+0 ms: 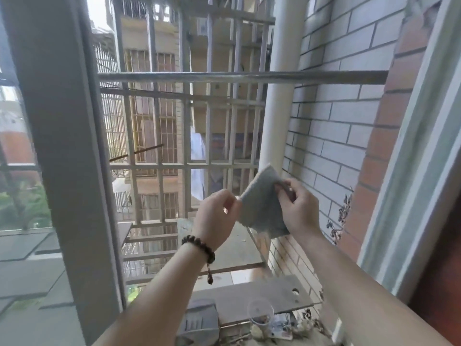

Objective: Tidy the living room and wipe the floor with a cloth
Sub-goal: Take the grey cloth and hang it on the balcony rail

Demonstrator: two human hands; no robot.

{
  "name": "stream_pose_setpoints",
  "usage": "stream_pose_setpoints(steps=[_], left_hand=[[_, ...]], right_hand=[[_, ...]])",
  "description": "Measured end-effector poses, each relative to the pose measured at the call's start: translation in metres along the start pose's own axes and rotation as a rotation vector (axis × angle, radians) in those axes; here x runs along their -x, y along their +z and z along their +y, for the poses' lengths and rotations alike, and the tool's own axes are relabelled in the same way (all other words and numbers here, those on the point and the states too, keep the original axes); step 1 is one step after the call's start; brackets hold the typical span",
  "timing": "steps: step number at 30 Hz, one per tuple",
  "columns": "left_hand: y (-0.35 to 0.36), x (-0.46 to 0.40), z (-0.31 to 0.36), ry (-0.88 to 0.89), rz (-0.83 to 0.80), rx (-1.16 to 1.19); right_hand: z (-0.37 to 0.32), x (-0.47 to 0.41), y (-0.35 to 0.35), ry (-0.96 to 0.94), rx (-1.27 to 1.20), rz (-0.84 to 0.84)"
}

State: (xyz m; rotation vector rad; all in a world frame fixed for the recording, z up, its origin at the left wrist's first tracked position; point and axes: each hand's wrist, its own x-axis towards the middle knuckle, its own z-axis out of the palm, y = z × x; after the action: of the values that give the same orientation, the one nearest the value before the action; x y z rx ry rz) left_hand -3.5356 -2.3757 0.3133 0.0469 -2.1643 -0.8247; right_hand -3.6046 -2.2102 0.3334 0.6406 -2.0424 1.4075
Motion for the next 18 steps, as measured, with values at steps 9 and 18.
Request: stream_pose_setpoints(steps=[9,18], left_hand=[[-0.016,-0.058,0.032,-0.317,-0.191,0.650],[-0.009,-0.077,0.047,-0.373,-0.230,0.667]], right_hand=[[0.019,-0.024,-0.005,-0.006,0.210,-0.270],[-0.040,-0.016,-0.022,-0.114,-0.145,-0.315]])
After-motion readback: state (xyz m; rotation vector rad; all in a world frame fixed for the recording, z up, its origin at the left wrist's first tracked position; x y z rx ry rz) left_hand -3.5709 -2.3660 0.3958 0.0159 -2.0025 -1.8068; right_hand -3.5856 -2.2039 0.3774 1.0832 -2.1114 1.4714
